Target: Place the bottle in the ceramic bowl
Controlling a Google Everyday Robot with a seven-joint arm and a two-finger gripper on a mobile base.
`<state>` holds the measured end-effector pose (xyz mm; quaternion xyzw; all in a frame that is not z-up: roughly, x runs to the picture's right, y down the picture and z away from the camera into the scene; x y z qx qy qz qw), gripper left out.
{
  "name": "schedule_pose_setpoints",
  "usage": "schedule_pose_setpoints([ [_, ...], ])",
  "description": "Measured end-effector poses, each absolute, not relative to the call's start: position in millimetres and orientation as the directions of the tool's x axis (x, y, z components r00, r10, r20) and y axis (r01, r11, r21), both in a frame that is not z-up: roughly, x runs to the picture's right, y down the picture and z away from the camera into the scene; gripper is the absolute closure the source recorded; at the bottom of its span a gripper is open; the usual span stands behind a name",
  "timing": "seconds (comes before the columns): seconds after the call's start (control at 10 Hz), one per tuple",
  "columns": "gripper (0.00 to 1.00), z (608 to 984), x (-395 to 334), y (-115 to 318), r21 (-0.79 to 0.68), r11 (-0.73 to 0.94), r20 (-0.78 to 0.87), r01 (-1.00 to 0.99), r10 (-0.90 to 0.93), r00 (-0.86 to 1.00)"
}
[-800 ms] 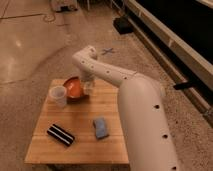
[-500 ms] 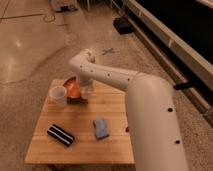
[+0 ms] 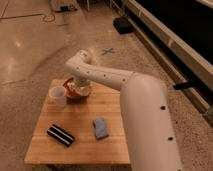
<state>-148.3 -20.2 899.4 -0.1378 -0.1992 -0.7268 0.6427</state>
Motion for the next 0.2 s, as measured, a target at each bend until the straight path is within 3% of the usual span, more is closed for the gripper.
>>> schedule_pose_setpoints([
  [0.2,0.48,918.7,-152.7,-28.8,0.111,-0.098,0.462,0.989,-0.876,-0.139],
])
